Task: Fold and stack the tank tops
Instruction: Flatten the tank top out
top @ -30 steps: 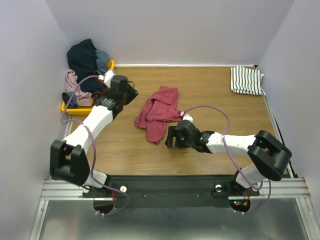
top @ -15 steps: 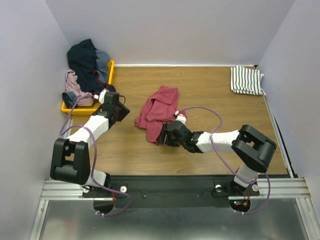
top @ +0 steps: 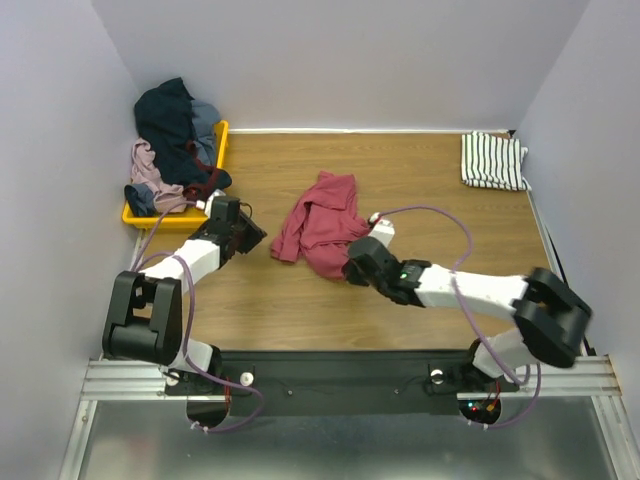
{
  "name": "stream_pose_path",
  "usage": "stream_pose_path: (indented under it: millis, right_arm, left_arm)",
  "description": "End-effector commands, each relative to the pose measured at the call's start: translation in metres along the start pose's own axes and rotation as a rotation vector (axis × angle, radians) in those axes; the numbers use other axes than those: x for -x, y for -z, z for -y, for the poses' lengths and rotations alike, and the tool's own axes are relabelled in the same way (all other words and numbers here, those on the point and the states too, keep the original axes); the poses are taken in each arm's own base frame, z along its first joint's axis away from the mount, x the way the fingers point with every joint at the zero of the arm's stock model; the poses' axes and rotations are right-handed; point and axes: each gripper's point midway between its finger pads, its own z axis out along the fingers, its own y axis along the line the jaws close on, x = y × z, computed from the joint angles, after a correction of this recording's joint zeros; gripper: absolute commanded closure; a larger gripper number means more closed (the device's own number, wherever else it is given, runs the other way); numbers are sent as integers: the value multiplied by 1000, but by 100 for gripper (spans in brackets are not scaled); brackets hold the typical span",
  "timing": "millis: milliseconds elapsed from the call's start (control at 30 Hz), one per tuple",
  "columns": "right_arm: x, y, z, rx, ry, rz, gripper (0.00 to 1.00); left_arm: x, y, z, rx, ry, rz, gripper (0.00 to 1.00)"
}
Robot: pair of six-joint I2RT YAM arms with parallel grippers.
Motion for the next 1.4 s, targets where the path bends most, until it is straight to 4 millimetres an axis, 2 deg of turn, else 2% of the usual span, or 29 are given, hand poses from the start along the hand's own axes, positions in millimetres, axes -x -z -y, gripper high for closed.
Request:
stream_pose_path:
  millis: [0, 100, 133, 200, 300, 400, 633, 667, 733, 800, 833, 867, 900, 933, 1000, 1167, 1267, 1367]
  right_arm:
    - [84, 58, 15, -101, 34, 260, 100]
    - [122, 93, 14, -127, 53, 361, 100]
    - [133, 101, 11, -133, 52, 392, 100]
    - [136, 104, 14, -161, 93, 389, 100]
    - [131, 96, 18, -199, 129, 360, 100]
    - [126, 92, 22, -216, 134, 346, 100]
    - [124, 93, 35, -259, 152, 343, 100]
    - [124, 93, 36, -261, 153, 344, 100]
    - [124, 93, 36, -264, 153, 344, 100]
    - [124, 92, 38, -271, 152, 345, 100]
    - [124, 92, 38, -271, 154, 344, 99]
    - [123, 92, 39, -274, 155, 342, 100]
    - [123, 93, 40, -273, 149, 344, 100]
    - [124, 94, 41, -276, 147, 346, 100]
    - [122, 95, 45, -279, 142, 345, 100]
    - [120, 99, 49, -275, 125, 346, 100]
    - [119, 100, 52, -274, 117, 348, 100]
    - [117, 101, 54, -276, 116, 347, 99]
  left_arm:
    - [-19, -3, 6, -75, -26, -40, 64]
    - [-41, -4, 15, -132, -66, -95, 64]
    - [-52, -3, 26, -188, -95, -120, 64]
    - [-63, -1, 31, -204, -133, -142, 64]
    - [-69, 1, 38, -181, -219, -130, 62]
    - [-84, 11, 45, -193, -293, -130, 57]
    - [-144, 51, 71, -340, -434, -232, 51]
    - [-157, 58, 75, -352, -458, -245, 49]
    - [-168, 66, 88, -378, -455, -259, 49]
    - [-188, 65, 93, -352, -471, -279, 49]
    - [-185, 66, 100, -360, -459, -265, 49]
    - [-192, 60, 98, -334, -465, -279, 49]
    - [-200, 63, 108, -347, -471, -291, 49]
    - [-199, 59, 109, -323, -471, -269, 49]
    - [-212, 53, 102, -274, -465, -293, 49]
    - [-226, 43, 95, -228, -436, -323, 55]
    - [-237, 45, 96, -225, -421, -348, 61]
    - [-245, 48, 94, -225, -427, -358, 64]
